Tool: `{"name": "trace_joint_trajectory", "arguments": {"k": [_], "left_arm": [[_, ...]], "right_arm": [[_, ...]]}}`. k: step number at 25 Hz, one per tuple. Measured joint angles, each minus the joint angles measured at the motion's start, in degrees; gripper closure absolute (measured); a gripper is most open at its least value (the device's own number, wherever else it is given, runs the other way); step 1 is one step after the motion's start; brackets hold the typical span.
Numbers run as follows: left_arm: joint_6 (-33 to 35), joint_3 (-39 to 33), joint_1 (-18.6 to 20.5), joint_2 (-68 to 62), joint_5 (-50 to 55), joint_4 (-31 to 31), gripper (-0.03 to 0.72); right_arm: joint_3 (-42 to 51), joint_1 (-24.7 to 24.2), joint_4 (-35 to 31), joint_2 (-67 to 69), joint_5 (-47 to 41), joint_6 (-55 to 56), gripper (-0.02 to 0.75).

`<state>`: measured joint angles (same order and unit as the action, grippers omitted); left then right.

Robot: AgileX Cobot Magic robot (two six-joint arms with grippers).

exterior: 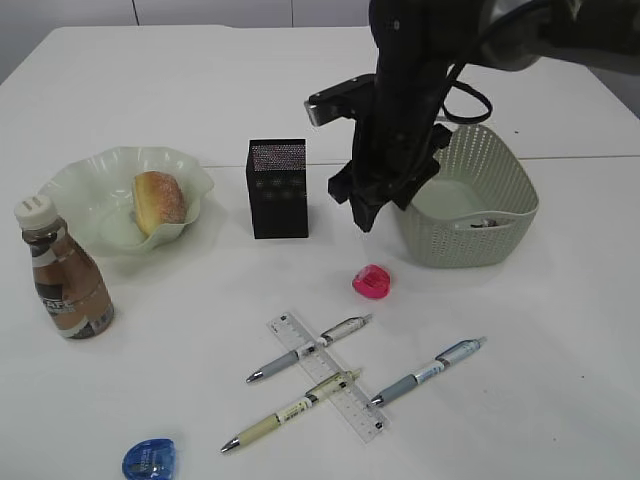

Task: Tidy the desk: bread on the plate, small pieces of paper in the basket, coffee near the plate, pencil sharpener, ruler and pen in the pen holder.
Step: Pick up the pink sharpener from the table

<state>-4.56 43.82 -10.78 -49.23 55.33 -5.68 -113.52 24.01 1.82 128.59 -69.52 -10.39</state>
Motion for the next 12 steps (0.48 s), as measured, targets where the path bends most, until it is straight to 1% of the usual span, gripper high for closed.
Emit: {"name": "trace_joint_trajectory", "arguments": {"k": [3,6,9,12], "left_arm": [[0.0,0.0,0.0,0.0,0.0,0.0,0.200],[0.0,0.0,0.0,0.0,0.0,0.0,0.201],[0.0,0.0,0.0,0.0,0.0,0.0,0.201],[0.0,0.0,0.0,0.0,0.0,0.0,0.200]], "right_arm": [[1.3,0.5,0.0,-2.4,1.6,0.5,0.280],[5.1,0.7,-0.5,-5.3,4.8,1.1,0.279],[12.9,0.7,-1.1,-9.9,10.9,1.3,0.279],[22.7,0.7,-1.8,-16.2,20.8,0.9,0.279]]}}
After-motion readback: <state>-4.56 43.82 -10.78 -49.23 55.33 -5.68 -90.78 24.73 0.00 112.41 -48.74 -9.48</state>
